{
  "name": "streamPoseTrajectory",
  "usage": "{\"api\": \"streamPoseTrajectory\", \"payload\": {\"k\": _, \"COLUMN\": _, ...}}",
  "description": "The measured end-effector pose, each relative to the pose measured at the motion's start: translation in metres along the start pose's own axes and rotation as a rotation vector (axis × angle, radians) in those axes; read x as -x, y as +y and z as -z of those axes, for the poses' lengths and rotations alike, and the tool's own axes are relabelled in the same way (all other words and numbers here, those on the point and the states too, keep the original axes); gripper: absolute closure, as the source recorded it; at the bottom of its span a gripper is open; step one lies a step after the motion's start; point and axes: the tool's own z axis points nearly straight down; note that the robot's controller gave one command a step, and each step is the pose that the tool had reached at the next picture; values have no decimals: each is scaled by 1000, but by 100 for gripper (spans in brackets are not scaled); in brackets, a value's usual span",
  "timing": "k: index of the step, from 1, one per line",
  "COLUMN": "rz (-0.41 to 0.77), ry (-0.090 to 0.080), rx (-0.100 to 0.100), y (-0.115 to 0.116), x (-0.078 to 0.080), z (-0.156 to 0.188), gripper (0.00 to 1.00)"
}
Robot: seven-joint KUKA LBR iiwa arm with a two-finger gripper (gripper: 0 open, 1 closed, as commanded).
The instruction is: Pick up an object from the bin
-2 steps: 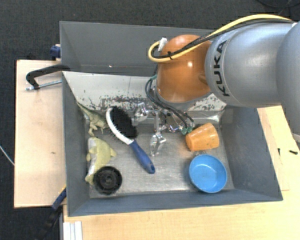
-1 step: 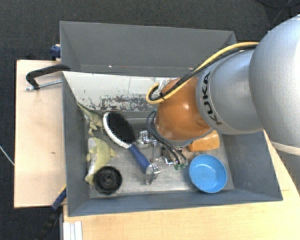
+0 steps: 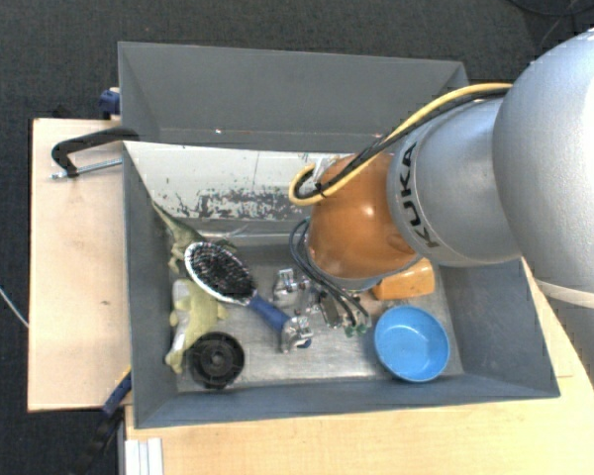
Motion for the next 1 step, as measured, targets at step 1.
{"api": "streamPoseTrajectory", "payload": {"k": 1, "rz": 241, "ry": -2, "rx": 0, "y": 33, "x": 15, "z": 170, "gripper": 100}}
